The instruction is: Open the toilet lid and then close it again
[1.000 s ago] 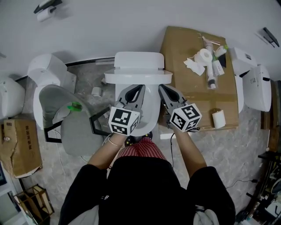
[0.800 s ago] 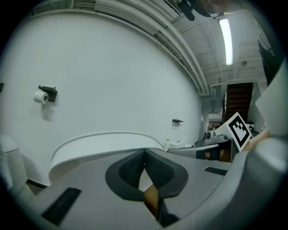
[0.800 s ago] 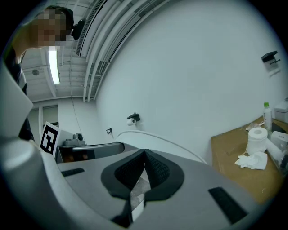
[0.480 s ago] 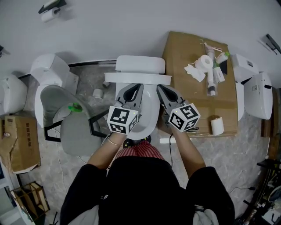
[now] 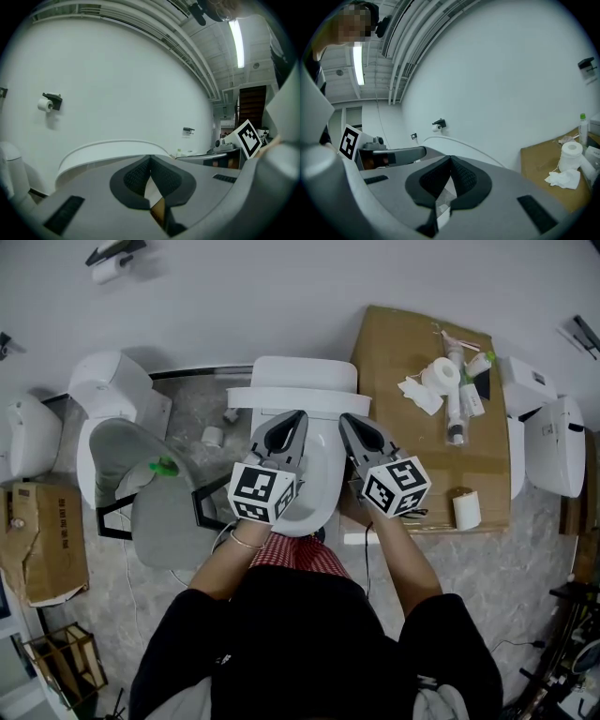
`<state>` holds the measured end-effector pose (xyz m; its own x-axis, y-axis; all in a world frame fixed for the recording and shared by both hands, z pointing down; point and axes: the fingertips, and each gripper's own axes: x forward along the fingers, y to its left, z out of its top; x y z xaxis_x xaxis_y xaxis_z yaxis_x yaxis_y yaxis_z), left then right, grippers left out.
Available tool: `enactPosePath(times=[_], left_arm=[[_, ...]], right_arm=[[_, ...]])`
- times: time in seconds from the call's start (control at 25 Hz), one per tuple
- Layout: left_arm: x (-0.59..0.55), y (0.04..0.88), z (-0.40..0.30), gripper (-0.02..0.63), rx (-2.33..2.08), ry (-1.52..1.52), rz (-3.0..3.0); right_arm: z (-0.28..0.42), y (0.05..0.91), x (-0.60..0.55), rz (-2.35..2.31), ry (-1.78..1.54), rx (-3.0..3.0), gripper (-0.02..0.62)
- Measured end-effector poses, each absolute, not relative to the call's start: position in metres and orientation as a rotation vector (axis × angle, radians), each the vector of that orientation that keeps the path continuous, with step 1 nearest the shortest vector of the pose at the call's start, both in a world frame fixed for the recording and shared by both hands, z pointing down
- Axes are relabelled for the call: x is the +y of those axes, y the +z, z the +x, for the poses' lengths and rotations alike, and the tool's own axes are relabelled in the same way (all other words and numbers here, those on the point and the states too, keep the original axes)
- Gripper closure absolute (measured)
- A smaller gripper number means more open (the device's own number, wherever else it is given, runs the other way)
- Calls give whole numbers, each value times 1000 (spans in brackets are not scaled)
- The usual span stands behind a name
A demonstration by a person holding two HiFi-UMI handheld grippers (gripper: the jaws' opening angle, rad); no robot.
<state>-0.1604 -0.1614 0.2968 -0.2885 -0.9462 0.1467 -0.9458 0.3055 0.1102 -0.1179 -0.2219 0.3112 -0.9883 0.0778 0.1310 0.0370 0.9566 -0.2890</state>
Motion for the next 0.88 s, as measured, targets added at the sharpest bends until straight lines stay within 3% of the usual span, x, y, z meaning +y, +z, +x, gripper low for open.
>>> enactPosePath(times=[0.88], left_arm=[[-191,283,-193,603,-2296,5,1891]], right_arm=[[-147,296,-248,93,372,-2975,577]])
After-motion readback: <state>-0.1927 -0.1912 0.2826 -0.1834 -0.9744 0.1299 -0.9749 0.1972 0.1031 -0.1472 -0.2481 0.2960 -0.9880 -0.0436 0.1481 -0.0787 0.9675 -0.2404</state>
